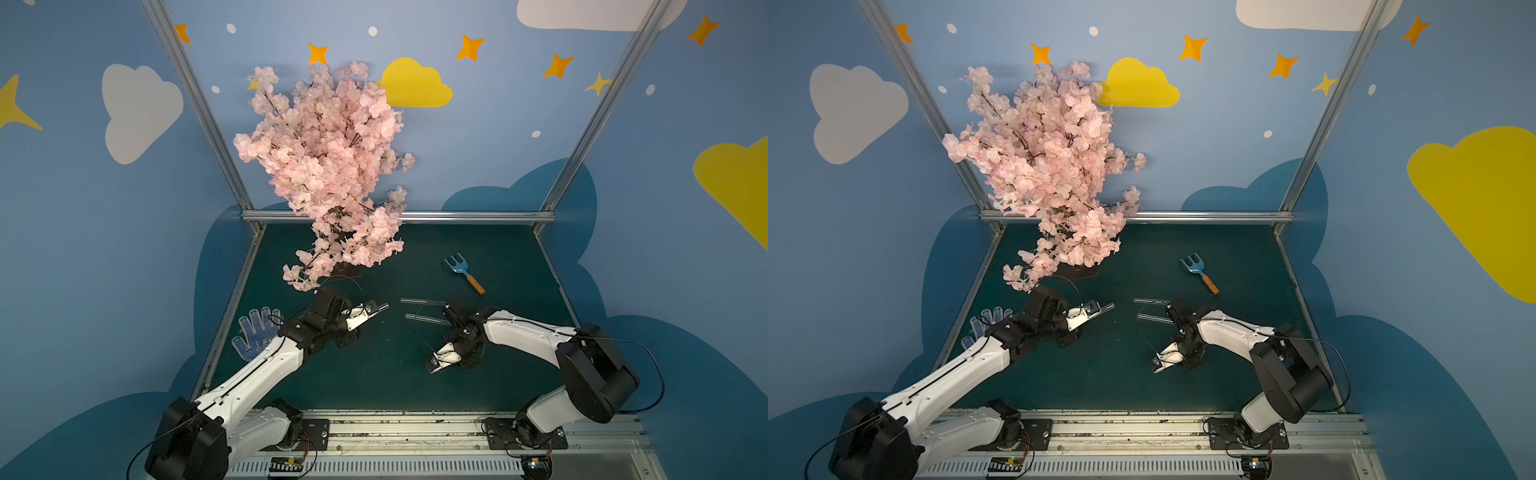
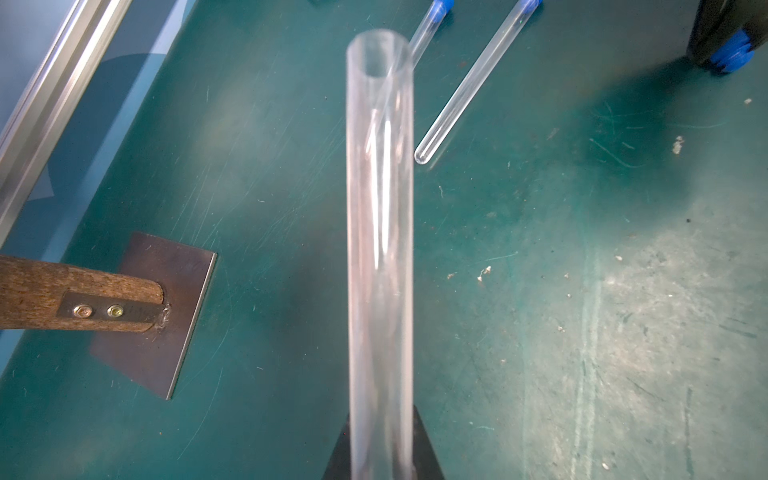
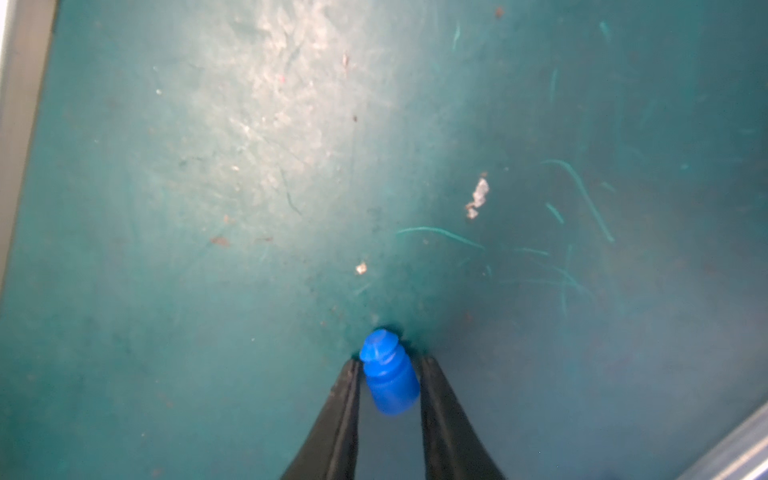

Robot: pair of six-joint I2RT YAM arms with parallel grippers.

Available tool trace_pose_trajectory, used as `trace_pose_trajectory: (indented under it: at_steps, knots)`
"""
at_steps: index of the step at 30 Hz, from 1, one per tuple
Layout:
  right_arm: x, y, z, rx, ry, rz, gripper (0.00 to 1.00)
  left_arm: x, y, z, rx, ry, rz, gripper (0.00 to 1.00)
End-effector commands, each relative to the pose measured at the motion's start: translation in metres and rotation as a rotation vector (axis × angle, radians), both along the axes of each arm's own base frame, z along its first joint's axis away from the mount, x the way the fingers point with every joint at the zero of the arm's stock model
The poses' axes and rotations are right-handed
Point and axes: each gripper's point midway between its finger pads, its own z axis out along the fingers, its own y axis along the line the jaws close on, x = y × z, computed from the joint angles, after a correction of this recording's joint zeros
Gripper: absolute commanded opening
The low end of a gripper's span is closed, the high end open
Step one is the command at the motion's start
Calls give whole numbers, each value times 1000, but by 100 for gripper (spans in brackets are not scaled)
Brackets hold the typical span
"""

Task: Insert stoppers into test tubes
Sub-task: Pick up the stopper from the center of the board.

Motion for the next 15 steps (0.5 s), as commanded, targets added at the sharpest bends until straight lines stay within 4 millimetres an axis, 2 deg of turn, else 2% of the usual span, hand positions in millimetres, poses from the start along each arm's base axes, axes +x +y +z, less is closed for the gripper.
trace_pose_trajectory:
  at_steps: [1,8,15]
  knots:
    - [-8,-3,-6,-15,31,10,24,0,2,1,0,-9,-1,2]
    - [-8,-8,-10,-36,24,7,17,0,2,1,0,-11,-2,2]
    - [-6,-3,-6,-16,27,-33,10,-1,2,1,-1,-11,-4,2]
